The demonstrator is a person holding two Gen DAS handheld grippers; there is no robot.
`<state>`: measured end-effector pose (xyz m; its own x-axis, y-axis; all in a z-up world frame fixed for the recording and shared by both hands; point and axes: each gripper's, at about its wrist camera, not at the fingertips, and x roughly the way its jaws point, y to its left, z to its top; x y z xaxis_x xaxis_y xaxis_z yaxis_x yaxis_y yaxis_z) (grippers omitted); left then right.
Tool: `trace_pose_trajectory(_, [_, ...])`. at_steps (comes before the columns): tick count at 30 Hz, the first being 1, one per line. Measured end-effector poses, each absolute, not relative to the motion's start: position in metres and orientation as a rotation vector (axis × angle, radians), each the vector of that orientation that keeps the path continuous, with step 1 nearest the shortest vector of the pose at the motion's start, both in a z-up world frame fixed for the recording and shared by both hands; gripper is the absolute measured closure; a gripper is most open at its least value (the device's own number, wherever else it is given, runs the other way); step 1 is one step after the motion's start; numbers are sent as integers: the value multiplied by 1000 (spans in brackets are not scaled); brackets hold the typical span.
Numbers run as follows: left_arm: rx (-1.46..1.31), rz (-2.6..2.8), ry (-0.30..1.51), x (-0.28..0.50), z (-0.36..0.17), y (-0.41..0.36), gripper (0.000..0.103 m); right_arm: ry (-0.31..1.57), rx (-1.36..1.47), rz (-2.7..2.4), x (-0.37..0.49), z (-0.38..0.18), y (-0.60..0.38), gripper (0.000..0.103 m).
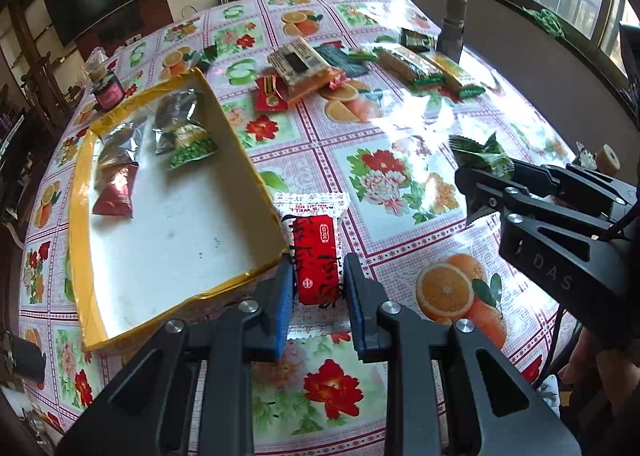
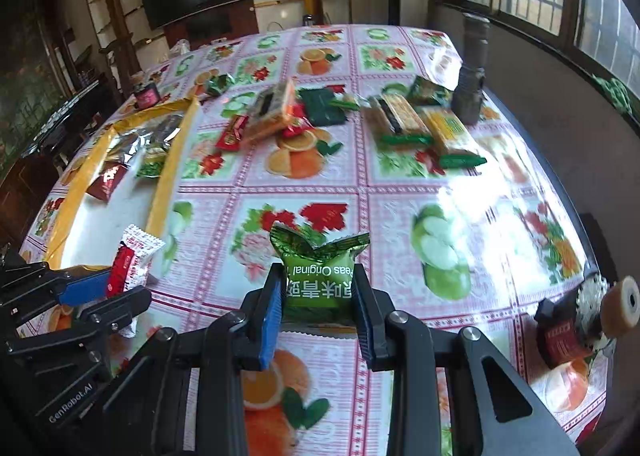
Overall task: Organize snacks
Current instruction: 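Carry the white-red packet into the tray with the left gripper while the right carries the green packet, open both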
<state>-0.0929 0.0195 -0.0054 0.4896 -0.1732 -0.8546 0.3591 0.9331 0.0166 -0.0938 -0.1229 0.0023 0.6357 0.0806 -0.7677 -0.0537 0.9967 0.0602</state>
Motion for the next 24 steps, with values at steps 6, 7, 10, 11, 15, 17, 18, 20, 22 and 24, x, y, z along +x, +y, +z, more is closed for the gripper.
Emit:
trace_pose_trajectory(6, [133, -306, 990, -88, 13, 43, 76, 827, 0, 159, -79, 25, -87, 71])
trace_pose_trajectory(7, [116, -299, 987, -86, 16, 48, 76, 816, -10, 176, -76, 30, -80, 71])
trace_pose_trajectory(10, [60, -263, 976, -76, 27, 69, 76, 796, -28, 234, -65, 40, -59, 71])
trace_pose_trajectory(11, [41, -252, 976, -72, 29, 77, 76, 791, -39, 256, -60, 43, -49, 71])
trace_pose_trajectory(15, [-30, -178, 992, -51, 31, 110, 75, 789, -61, 323, -38, 43, -18, 71])
trace_pose_trajectory(17, [-67, -136, 1010, -39, 27, 128, 75, 801, -62, 353, -28, 39, -6, 71])
trace_pose_trajectory(18, [-77, -114, 1022, -33, 24, 137, 75, 809, -61, 364, -23, 36, 0, 71])
trace_pose_trajectory(20, [-86, -75, 1050, -23, 15, 149, 75, 828, -62, 384, -12, 27, 11, 71])
trace_pose_trajectory(22, [-97, -56, 1083, -14, 6, 157, 75, 851, -61, 397, -3, 17, 20, 71])
trace_pose_trajectory(24, [-109, -45, 1116, -6, -3, 162, 75, 871, -60, 405, 3, 9, 26, 71])
